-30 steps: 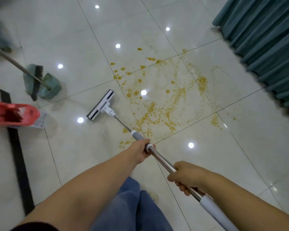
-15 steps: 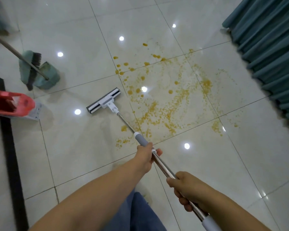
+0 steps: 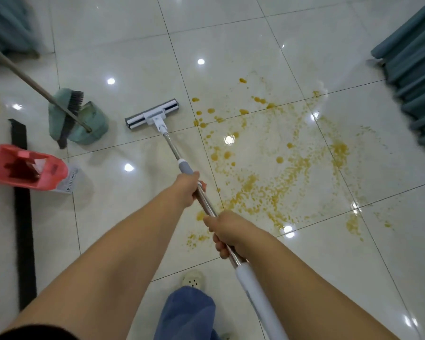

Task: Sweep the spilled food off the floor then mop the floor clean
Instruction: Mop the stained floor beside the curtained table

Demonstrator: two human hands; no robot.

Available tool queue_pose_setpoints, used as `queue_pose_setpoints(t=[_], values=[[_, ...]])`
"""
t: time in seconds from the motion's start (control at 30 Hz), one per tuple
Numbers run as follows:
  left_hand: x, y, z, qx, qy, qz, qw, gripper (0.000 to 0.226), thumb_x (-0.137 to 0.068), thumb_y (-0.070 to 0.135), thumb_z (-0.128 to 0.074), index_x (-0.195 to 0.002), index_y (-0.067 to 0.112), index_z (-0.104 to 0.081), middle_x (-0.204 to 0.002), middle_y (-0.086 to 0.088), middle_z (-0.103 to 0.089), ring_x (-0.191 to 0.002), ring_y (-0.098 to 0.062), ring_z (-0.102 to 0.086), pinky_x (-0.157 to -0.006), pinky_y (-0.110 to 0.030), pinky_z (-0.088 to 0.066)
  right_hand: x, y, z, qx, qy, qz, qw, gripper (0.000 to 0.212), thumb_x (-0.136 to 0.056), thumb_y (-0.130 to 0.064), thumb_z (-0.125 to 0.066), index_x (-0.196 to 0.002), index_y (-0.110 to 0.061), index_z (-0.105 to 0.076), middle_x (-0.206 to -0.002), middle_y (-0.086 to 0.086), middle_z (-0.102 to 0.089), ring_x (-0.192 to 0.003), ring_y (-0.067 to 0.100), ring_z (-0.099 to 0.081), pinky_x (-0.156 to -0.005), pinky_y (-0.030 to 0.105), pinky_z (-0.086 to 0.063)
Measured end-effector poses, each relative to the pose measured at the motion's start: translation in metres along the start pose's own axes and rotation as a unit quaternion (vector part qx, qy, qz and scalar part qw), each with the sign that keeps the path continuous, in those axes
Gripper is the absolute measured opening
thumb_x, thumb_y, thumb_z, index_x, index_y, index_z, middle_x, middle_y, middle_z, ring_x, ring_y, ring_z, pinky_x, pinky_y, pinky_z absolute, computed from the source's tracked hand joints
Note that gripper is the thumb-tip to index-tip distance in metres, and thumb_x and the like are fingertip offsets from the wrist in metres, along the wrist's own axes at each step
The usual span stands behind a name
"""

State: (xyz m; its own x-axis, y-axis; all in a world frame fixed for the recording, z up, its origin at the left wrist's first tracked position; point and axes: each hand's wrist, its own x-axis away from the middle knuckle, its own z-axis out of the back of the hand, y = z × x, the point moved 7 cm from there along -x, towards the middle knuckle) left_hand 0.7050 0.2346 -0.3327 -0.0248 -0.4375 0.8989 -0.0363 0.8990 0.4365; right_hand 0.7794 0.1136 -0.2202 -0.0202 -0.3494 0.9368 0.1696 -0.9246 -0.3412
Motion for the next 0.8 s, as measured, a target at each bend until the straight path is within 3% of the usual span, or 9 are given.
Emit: queue_pose_setpoints(t=[0.1, 0.23, 0.3, 0.4, 0.7, 0.8], values=[[-0.015, 0.012, 0.006, -0.082, 0.007, -0.008, 0.997, 0.013, -0.099, 0.016, -0.042, -0.093, 0.004, -0.042, -0.070, -0.008, -0.045, -0.051, -0.018, -0.050, -0.048, -0.027, -0.045, -0.012, -0.006, -0.004, 0.036, -0.012, -0.015, 0.999, 0.029, -0.097, -0.032, -0.041, -0.088, -0.005, -0.046, -0.057, 0.006, -0.043, -0.046, 0.018, -0.041, -0.049, 0.030, -0.039], [-0.006, -0.019, -0.008, -0.184, 0.016, 0.008, 0.983, 0.031, -0.098, 0.017, -0.038, -0.127, 0.005, -0.035, -0.079, -0.011, -0.050, -0.058, -0.022, -0.057, -0.045, -0.030, -0.049, -0.003, 0.028, 0.009, 0.057, -0.013, -0.030, 0.998, 0.029, -0.098, -0.032, -0.040, -0.105, -0.004, -0.047, -0.060, 0.008, -0.044, -0.047, 0.017, -0.041, -0.050, 0.030, -0.039], [0.005, -0.043, -0.021, -0.235, 0.026, 0.021, 0.972, 0.036, -0.098, 0.021, -0.037, -0.129, 0.004, -0.034, -0.086, -0.013, -0.052, -0.062, -0.023, -0.057, -0.047, -0.031, -0.049, 0.006, 0.055, 0.023, 0.060, -0.008, -0.034, 0.998, 0.030, -0.097, -0.034, -0.041, -0.110, -0.007, -0.046, -0.063, 0.008, -0.045, -0.049, 0.016, -0.041, -0.049, 0.029, -0.039], [0.031, -0.086, -0.045, -0.288, 0.018, 0.047, 0.956, 0.037, -0.098, 0.025, -0.037, -0.129, 0.003, -0.036, -0.086, -0.013, -0.052, -0.061, -0.022, -0.057, -0.037, -0.027, -0.047, 0.028, 0.103, 0.046, 0.073, -0.011, -0.035, 0.997, 0.030, -0.099, -0.034, -0.039, -0.117, -0.011, -0.043, -0.070, 0.006, -0.045, -0.052, 0.012, -0.041, -0.046, 0.025, -0.039], [0.142, -0.246, -0.143, -0.281, -0.026, 0.108, 0.953, 0.044, -0.099, 0.027, -0.034, -0.134, 0.002, -0.030, -0.075, -0.015, -0.059, -0.047, -0.023, -0.064, -0.044, -0.032, -0.056, 0.110, 0.277, 0.131, 0.147, -0.028, -0.046, 0.988, 0.035, -0.099, -0.037, -0.041, -0.117, -0.007, -0.044, -0.069, 0.006, -0.046, -0.046, 0.011, -0.042, -0.045, 0.025, -0.040], [0.181, -0.306, -0.188, -0.252, -0.055, 0.110, 0.960, 0.038, -0.099, 0.027, -0.034, -0.126, 0.000, -0.033, -0.076, -0.015, -0.059, -0.054, -0.024, -0.064, -0.058, -0.037, -0.060, 0.146, 0.338, 0.173, 0.183, -0.017, -0.059, 0.981, 0.032, -0.099, -0.036, -0.041, -0.115, -0.009, -0.046, -0.074, 0.005, -0.047, -0.051, 0.012, -0.044, -0.047, 0.024, -0.042]])
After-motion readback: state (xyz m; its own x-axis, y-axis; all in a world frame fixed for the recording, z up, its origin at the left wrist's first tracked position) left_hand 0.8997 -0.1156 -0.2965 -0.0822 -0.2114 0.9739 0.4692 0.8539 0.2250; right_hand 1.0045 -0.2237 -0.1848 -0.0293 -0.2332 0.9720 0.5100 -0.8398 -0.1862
